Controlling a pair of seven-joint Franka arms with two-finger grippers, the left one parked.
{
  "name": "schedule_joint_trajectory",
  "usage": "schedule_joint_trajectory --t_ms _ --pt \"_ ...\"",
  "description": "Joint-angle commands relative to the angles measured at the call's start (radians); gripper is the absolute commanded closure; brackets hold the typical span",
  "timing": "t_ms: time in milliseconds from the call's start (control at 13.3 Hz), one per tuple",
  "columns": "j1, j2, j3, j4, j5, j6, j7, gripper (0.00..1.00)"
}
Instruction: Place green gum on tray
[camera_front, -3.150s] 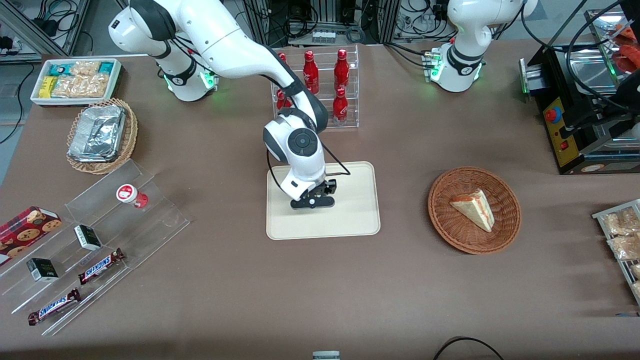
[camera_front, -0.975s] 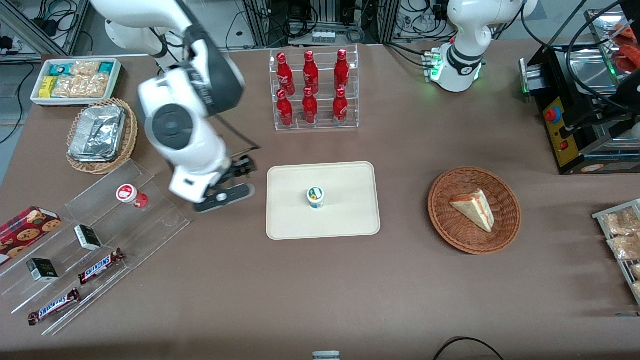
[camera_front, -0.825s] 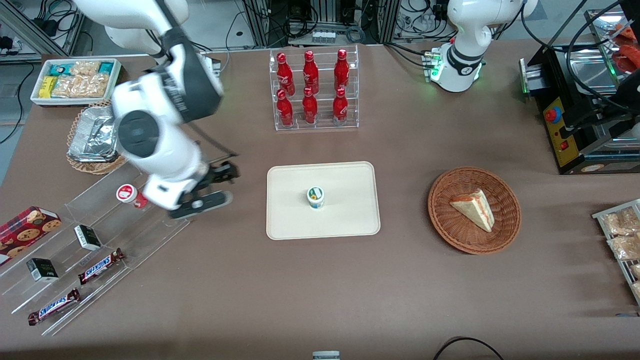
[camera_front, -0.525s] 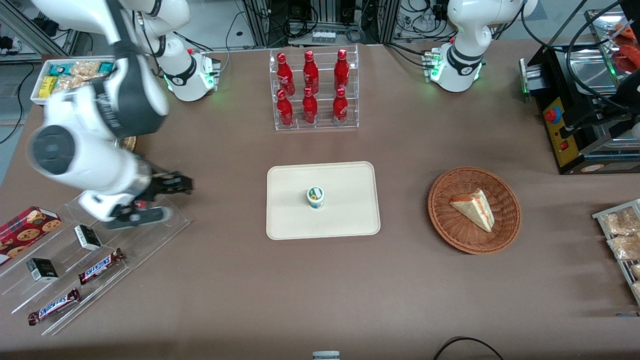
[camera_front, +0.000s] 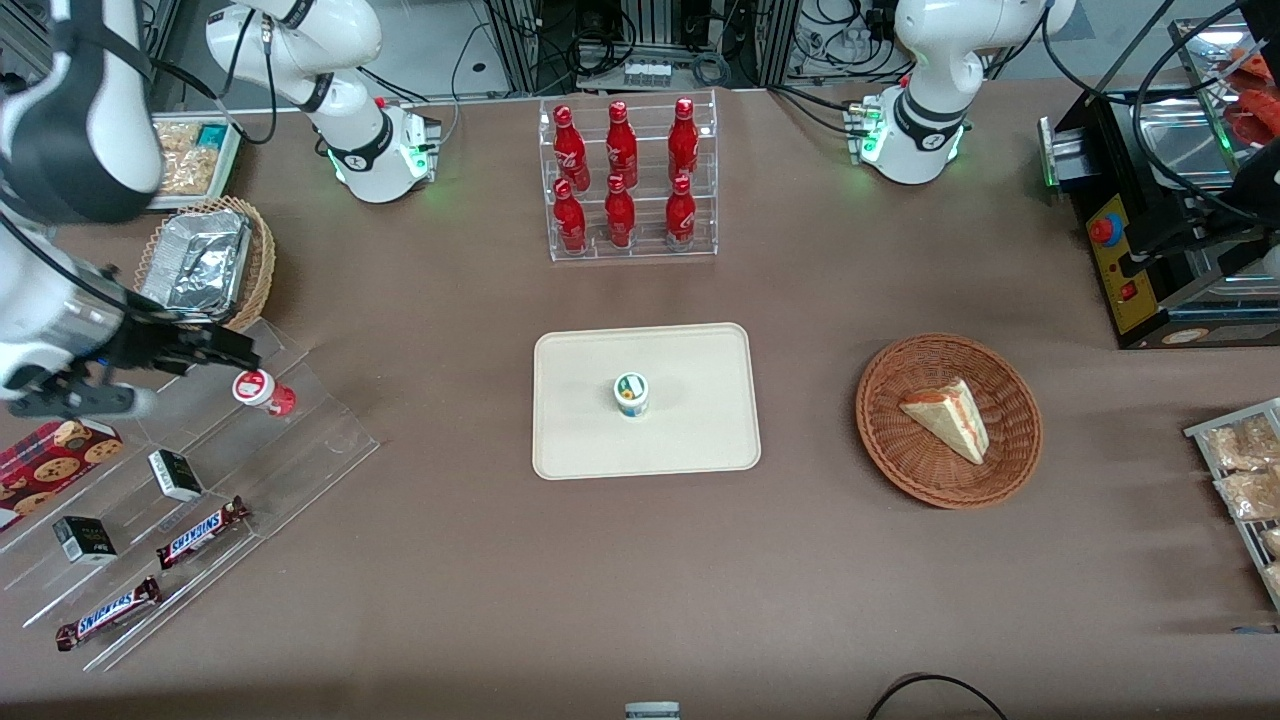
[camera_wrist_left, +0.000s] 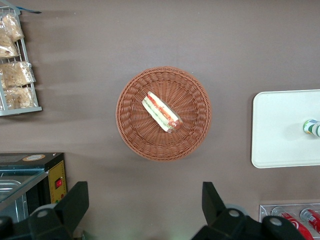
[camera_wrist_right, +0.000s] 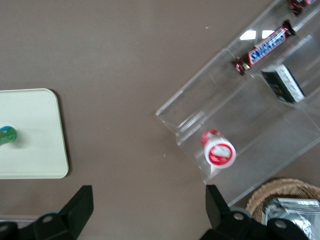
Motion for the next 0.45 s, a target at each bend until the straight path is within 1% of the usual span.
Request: schedule_joint_trajectory --t_ms 0,225,375 --pt "-0.046 -0.081 0.028 -0.045 -0.018 -0.084 0.001 0.00" --pt "-0.068 -0.126 0.022 -0.033 -0.022 -0.155 0.006 0.00" --pt "-0.068 -0.138 0.020 -0.031 -0.068 -0.164 0.006 0.00"
